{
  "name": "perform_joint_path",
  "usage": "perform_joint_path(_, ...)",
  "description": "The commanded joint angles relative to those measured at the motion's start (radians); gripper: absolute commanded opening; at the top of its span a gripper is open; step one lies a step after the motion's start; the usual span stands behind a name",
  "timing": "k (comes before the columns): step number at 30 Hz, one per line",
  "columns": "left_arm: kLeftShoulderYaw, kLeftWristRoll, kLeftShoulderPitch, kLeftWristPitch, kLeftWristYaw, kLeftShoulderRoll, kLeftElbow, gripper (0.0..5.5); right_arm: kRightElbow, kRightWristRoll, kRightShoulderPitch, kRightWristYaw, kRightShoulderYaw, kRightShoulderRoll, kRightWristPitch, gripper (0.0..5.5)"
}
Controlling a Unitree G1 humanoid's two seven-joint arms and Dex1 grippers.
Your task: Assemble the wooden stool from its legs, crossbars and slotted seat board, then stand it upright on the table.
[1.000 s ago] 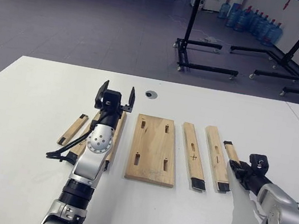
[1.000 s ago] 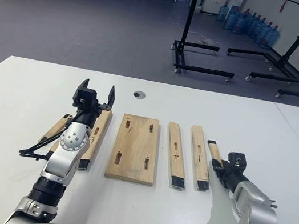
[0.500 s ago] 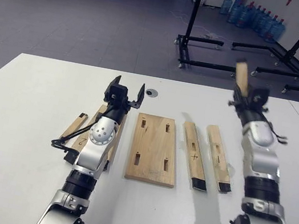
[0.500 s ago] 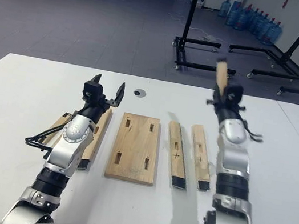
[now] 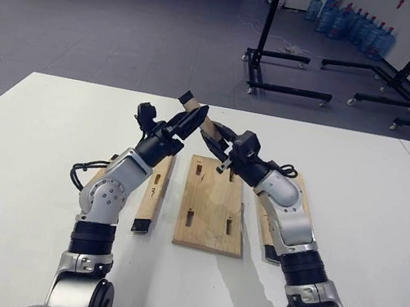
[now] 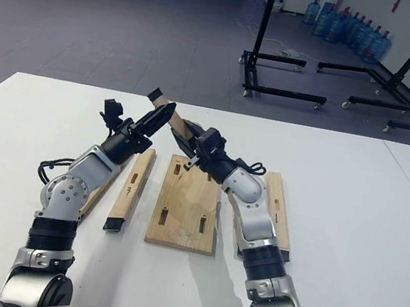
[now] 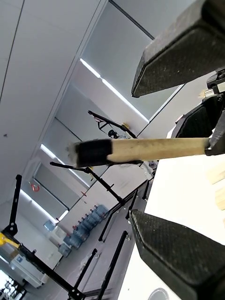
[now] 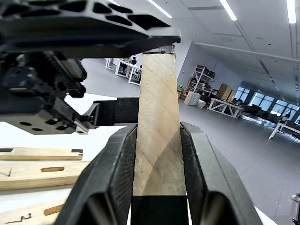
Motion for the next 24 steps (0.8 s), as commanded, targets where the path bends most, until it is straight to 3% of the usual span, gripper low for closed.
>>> perform_joint_path(1, -0.003, -0.008, -0.006, 0.021, 0.006, -0.010, 0.016, 4.14, -0.002, -0.008, 0.008, 0.010, 0.007, 0.002, 0.011, 1.28)
perform_joint_path(24, 0.006, 0.093, 0.018, -0.065, 0.040, -0.048, 0.065, 0.67, 0.032, -0.084, 0.009, 0.022, 0.032, -0.045, 0.046, 1.28)
